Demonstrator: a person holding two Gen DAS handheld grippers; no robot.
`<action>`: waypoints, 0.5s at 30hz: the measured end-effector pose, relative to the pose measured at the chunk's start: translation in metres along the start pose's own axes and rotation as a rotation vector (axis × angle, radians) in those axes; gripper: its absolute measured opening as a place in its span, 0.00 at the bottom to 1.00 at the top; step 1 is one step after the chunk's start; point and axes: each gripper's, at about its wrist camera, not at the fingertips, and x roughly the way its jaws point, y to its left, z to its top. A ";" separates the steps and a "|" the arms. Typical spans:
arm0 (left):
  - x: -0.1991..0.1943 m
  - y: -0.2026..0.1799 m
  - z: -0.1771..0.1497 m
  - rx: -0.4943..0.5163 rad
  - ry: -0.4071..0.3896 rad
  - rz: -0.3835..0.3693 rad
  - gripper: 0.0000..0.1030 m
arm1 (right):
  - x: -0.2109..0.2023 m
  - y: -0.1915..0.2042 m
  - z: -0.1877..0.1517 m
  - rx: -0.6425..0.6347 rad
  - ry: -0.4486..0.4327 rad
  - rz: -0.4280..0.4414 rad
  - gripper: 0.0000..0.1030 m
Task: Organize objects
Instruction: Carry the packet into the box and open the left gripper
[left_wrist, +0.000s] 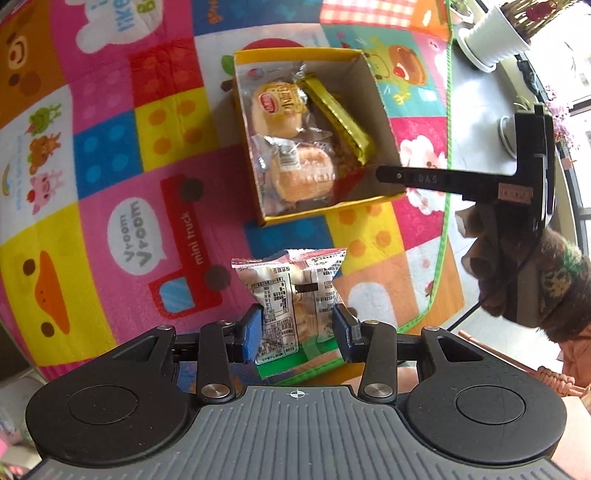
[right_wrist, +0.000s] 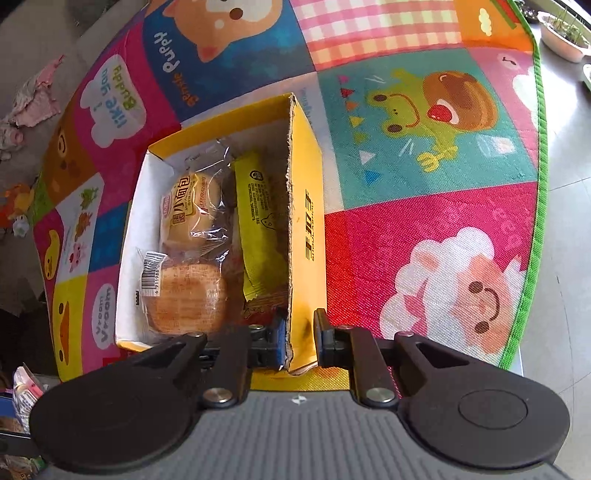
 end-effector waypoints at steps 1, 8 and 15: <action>-0.001 -0.002 0.003 -0.003 -0.006 -0.005 0.43 | -0.002 0.000 -0.001 0.000 -0.014 0.005 0.14; 0.002 -0.004 0.016 -0.054 -0.058 -0.031 0.43 | -0.011 -0.002 -0.015 -0.052 -0.114 0.003 0.14; 0.031 -0.001 0.011 -0.128 -0.018 -0.062 0.43 | -0.015 0.002 -0.025 -0.133 -0.170 -0.015 0.14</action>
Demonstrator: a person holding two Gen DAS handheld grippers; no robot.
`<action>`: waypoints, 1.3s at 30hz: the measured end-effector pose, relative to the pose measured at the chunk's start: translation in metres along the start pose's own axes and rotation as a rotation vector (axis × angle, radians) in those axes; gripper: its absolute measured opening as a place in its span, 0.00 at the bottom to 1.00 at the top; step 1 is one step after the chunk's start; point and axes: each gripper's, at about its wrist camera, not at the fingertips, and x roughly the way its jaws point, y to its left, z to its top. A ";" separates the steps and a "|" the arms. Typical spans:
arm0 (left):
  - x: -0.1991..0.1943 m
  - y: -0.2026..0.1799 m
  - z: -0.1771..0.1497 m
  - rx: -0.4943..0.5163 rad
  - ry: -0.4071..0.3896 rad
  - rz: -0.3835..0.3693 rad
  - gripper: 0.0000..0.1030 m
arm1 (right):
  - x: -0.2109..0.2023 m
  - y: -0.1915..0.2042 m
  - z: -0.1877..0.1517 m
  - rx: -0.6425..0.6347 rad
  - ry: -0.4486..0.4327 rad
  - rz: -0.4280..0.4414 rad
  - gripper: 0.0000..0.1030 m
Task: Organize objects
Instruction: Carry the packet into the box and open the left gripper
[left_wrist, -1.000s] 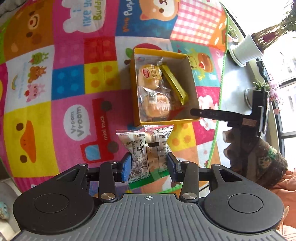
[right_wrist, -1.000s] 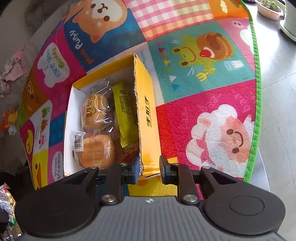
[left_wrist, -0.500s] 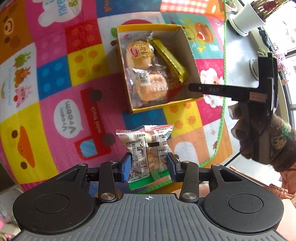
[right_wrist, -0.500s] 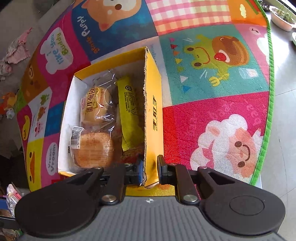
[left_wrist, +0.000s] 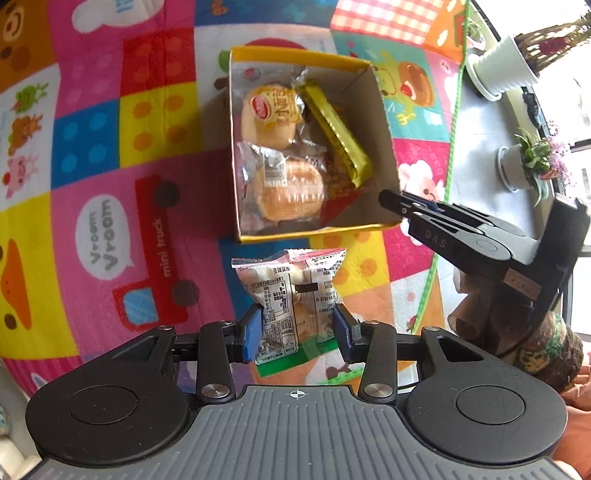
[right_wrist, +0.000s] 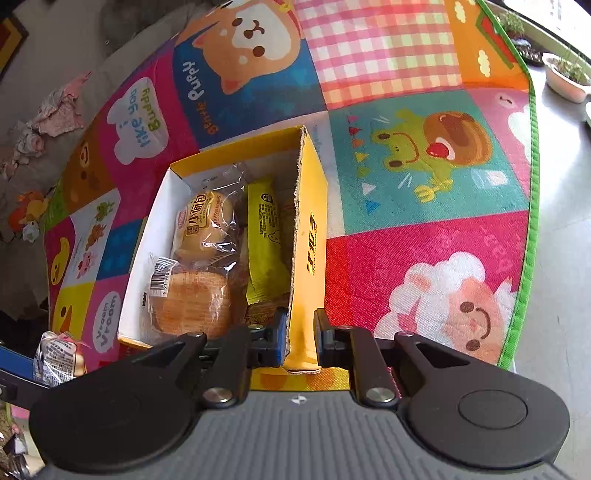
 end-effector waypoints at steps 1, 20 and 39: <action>0.002 0.001 -0.001 -0.013 0.006 -0.008 0.43 | 0.000 0.004 -0.002 -0.038 -0.010 -0.012 0.14; -0.010 -0.005 0.007 0.018 0.014 0.038 0.43 | 0.016 0.040 0.004 -0.114 0.067 -0.179 0.08; -0.005 0.000 -0.008 0.153 0.096 0.038 0.43 | 0.005 0.050 0.000 -0.051 0.023 -0.256 0.06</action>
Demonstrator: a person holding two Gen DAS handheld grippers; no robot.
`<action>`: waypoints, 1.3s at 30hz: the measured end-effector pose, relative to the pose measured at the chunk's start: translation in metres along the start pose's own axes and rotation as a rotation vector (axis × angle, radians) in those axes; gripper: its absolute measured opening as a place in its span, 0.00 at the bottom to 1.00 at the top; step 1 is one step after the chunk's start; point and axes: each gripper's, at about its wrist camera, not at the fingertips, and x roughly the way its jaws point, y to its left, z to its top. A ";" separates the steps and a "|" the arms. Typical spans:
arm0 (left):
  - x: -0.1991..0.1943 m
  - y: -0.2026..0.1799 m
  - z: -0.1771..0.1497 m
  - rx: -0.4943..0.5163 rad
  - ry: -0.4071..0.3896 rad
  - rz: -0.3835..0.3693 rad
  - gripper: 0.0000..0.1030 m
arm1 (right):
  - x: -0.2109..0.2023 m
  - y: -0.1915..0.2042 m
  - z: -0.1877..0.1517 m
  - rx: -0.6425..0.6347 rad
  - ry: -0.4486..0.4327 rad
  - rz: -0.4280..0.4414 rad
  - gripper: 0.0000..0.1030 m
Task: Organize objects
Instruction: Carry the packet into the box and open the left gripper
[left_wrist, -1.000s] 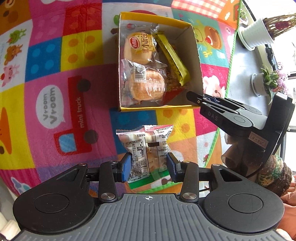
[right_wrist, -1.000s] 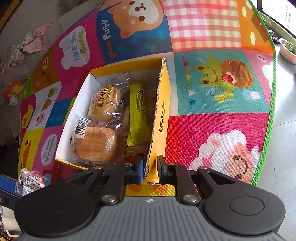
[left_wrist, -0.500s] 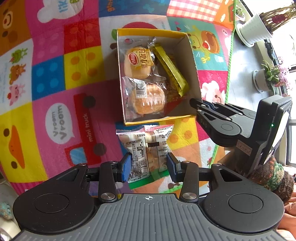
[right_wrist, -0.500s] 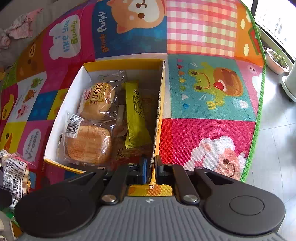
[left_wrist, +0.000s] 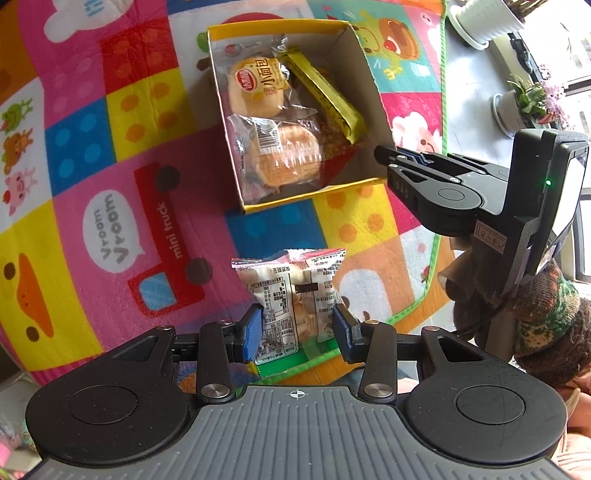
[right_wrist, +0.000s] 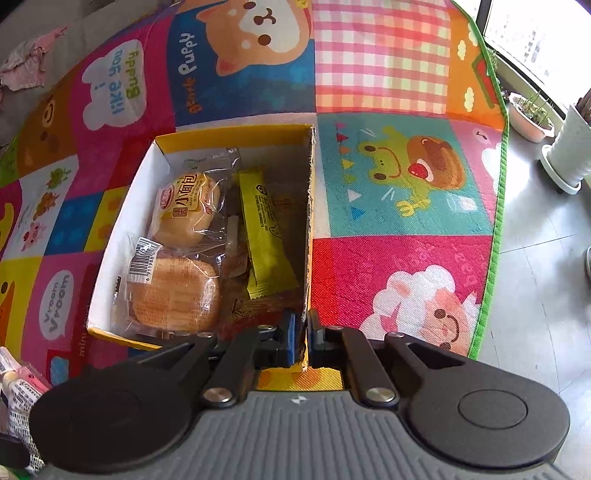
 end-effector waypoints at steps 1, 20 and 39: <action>0.000 0.001 -0.001 0.001 -0.004 -0.003 0.43 | -0.001 0.000 -0.001 0.004 -0.004 -0.004 0.06; -0.004 0.018 -0.018 0.023 -0.035 -0.044 0.43 | -0.003 0.007 -0.015 0.055 -0.052 -0.072 0.05; -0.039 -0.032 0.067 -0.095 -0.368 -0.010 0.45 | -0.001 -0.012 -0.008 0.057 -0.004 0.049 0.06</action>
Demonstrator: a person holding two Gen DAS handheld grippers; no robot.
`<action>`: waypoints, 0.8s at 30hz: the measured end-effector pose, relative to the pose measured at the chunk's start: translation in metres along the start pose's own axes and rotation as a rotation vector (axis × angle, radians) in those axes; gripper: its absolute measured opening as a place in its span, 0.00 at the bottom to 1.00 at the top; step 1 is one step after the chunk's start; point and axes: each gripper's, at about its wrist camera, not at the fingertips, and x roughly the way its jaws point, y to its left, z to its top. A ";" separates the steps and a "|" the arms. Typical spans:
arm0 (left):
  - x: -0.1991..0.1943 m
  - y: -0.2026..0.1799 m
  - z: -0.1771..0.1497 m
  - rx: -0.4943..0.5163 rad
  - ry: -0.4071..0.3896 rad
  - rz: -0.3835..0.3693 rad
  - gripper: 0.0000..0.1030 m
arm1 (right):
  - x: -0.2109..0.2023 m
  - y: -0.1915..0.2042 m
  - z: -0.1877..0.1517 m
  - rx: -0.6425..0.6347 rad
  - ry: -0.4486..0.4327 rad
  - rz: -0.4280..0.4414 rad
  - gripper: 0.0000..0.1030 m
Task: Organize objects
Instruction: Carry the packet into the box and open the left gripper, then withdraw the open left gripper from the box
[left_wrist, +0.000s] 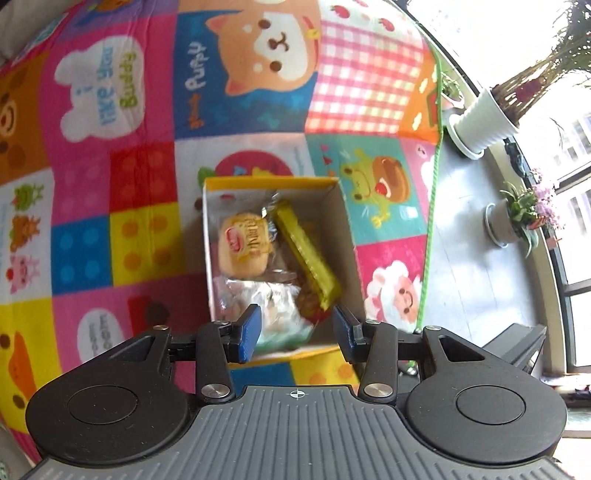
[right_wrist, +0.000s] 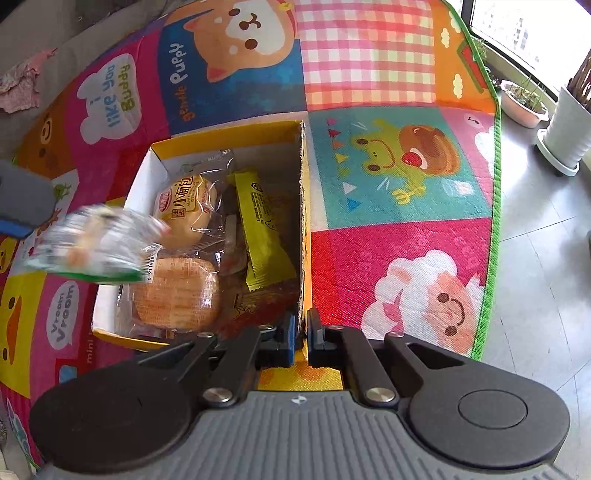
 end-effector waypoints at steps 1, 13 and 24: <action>0.000 -0.005 0.002 0.007 -0.007 -0.001 0.45 | 0.000 -0.002 0.001 -0.005 0.004 0.010 0.06; 0.019 0.028 -0.014 -0.134 -0.012 0.132 0.45 | 0.004 -0.011 0.004 -0.029 0.029 0.072 0.06; 0.080 0.073 -0.035 -0.139 0.064 0.147 0.45 | 0.007 -0.002 0.003 -0.177 0.029 0.061 0.06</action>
